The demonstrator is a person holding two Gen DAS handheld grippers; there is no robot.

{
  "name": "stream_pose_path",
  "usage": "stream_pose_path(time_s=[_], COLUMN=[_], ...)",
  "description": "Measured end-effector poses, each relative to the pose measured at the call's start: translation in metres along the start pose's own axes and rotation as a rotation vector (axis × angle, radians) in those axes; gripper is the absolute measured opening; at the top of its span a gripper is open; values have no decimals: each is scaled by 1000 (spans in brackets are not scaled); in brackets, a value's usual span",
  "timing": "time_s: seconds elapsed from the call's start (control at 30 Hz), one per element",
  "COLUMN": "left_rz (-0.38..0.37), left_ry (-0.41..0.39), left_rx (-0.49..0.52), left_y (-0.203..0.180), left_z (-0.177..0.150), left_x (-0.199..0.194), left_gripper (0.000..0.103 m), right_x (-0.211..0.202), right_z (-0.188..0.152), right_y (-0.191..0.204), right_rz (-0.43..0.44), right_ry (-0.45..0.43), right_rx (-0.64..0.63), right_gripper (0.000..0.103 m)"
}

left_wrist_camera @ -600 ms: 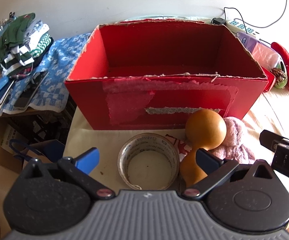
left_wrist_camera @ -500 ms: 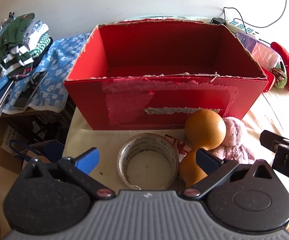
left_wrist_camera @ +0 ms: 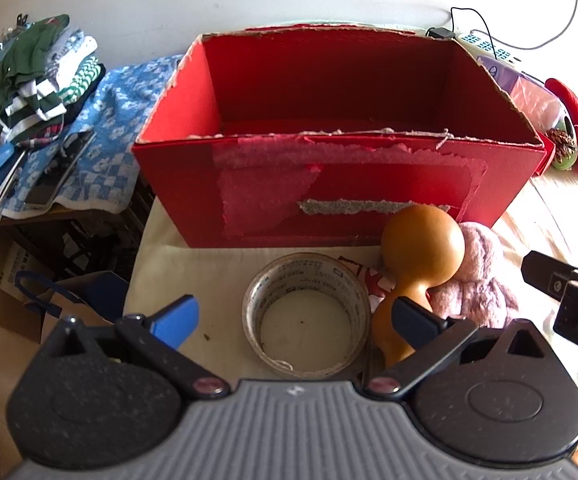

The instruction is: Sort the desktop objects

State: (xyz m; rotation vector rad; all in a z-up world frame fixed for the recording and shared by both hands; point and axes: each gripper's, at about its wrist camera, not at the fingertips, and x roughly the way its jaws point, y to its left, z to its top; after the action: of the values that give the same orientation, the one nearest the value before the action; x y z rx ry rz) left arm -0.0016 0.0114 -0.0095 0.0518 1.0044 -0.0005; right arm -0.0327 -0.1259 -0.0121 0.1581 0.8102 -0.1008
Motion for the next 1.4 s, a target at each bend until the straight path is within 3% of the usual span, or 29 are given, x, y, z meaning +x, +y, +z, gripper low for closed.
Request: stream_pose_path(time_s=[0.23,0.4,0.5,0.73,0.9,1.03,1.2,1.33,1.4], left_rz=[29,60,19,-259,-331,-346,-445,-498,-505], left_ry=[-41,-152,-182,-208,-148,-147,-179,-151,-124], left_rx=[25,99,158,128,122,243,386,469,496], left_y=[5,23,38,37,21,0,-27,-49,-59], left_z=[-2,-9,-16,-34,-32,-37,-47,-51,-53], left_x=[-4,-20,-30,-35,-32,-35,-45,-36,-26], left_gripper=[102,102,102,101,98,92,91,75,72], right_x=[1,-1,-4,-1,10,16,9,18,23], right_z=[0,0,1,2,4,3,-10,-15,-16], right_y=[5,3,-3,0,4,-2,-8,-8,-10], right_rz=[23,38,62,139,244,300,354,396,396], right_ry=[2,-9,-25,-22,30,101,146,201,227], right_rx=[-11,-11,8,15,25,21,-32,-10,-1], right_gripper=[76,76,76,71,62,59,59,58,54])
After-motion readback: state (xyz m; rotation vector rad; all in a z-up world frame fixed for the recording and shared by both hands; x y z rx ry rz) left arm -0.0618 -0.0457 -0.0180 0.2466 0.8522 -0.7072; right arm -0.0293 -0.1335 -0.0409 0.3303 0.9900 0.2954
